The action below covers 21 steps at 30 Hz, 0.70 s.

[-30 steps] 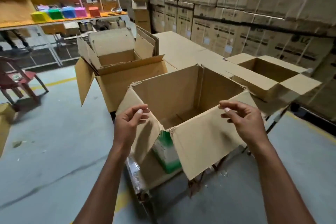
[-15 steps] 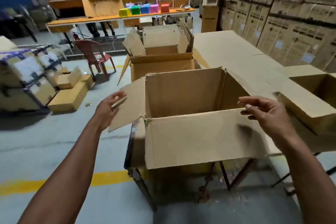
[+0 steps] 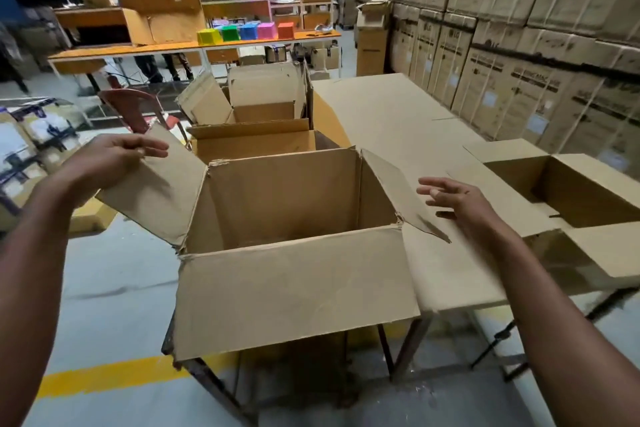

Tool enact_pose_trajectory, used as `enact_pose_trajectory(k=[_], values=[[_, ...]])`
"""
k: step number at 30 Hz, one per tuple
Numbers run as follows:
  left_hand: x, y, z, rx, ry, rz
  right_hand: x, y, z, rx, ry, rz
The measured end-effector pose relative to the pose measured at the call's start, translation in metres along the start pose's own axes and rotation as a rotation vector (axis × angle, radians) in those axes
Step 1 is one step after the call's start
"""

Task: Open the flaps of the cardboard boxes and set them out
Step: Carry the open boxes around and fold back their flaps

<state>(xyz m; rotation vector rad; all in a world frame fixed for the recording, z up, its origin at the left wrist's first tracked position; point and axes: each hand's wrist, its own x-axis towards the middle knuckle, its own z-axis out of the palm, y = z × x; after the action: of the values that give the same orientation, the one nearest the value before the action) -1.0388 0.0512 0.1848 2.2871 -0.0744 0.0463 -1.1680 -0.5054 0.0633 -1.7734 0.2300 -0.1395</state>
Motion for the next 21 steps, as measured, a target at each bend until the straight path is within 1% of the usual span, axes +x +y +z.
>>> enact_pose_trajectory(k=[4, 7, 12, 14, 16, 21], values=[[0.002, 0.035, 0.012, 0.050, -0.072, 0.029, 0.019, 0.016, -0.012, -0.048, -0.095, 0.088], [-0.001, 0.053, 0.026, 0.074, -0.063, 0.035, 0.032, 0.032, -0.018, 0.037, -0.115, 0.126], [-0.004, 0.060, 0.038, 0.168, 0.017, -0.022, 0.055, 0.049, -0.026, 0.252, -0.218, 0.165], [-0.006, 0.061, 0.039, 0.183, 0.041, -0.045, 0.061, 0.046, -0.026, 0.287, -0.229, 0.151], [-0.009, 0.061, 0.038, 0.194, 0.052, -0.077, 0.066, 0.040, -0.028, 0.266, -0.230, 0.123], [-0.021, 0.052, 0.035, 0.244, 0.077, -0.084, 0.077, 0.008, -0.039, 0.190, -0.217, -0.015]])
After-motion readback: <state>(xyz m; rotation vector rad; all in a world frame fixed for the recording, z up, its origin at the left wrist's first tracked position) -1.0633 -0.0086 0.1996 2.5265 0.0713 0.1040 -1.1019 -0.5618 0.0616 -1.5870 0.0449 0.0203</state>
